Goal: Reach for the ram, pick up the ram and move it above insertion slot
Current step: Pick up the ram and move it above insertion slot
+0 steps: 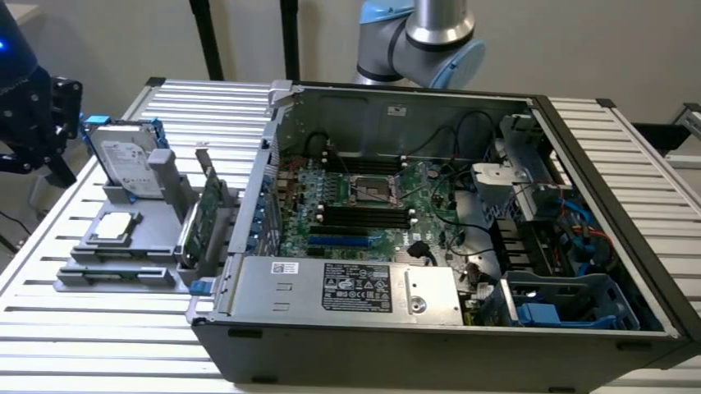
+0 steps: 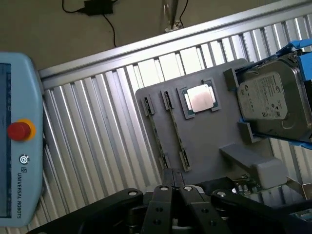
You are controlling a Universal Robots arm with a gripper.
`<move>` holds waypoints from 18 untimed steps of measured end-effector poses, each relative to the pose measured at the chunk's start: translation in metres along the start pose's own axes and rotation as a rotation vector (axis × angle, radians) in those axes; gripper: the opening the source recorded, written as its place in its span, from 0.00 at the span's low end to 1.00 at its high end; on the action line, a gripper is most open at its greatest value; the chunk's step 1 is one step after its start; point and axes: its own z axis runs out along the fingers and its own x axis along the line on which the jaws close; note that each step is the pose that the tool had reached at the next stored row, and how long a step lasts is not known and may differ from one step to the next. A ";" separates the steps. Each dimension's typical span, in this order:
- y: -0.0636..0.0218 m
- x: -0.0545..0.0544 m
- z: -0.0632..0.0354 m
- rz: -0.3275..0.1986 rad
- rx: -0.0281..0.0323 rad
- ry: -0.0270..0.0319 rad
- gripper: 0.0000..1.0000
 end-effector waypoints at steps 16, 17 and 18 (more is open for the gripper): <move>-0.0002 0.000 0.0068 -0.290 0.0034 0.0075 0.11; -0.0002 0.000 0.0074 -0.308 0.0036 0.0079 0.11; -0.0003 0.000 0.0078 -0.326 0.0038 0.0084 0.11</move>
